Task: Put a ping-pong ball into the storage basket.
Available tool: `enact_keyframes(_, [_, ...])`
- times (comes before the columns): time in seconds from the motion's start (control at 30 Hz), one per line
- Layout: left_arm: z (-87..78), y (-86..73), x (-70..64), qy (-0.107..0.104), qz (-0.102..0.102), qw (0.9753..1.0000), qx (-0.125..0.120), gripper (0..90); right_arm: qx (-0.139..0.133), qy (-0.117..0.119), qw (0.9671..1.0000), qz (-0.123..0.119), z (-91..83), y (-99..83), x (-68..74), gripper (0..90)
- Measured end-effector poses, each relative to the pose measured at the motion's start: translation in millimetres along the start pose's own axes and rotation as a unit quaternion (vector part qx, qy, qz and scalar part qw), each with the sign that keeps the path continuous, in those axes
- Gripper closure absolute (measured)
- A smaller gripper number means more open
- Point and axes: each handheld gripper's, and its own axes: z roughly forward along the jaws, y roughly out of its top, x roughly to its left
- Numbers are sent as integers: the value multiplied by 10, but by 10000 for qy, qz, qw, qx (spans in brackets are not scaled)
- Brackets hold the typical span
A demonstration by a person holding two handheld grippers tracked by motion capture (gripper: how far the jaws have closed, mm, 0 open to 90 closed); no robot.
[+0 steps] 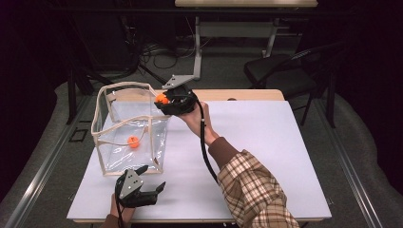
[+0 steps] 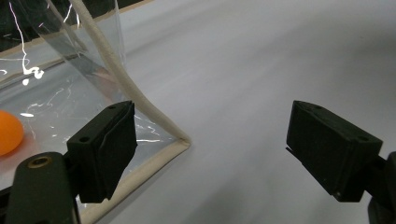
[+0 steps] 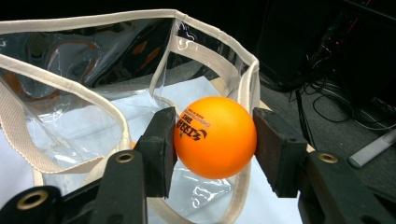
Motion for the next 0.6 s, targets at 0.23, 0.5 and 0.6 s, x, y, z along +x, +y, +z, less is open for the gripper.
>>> enact_keyframes(0.23, [-8,3,-2,3,8,10000,-8,160,66,55,10000,-9,79,23,31,510])
enact_keyframes(0.5, [3,5,-4,-17,-9,10000,6,160,84,60,9999,-14,112,84,63,510])
enact_keyframes(0.6, [-2,6,-5,-23,11,10000,-14,160,80,67,9999,-64,123,98,84,510])
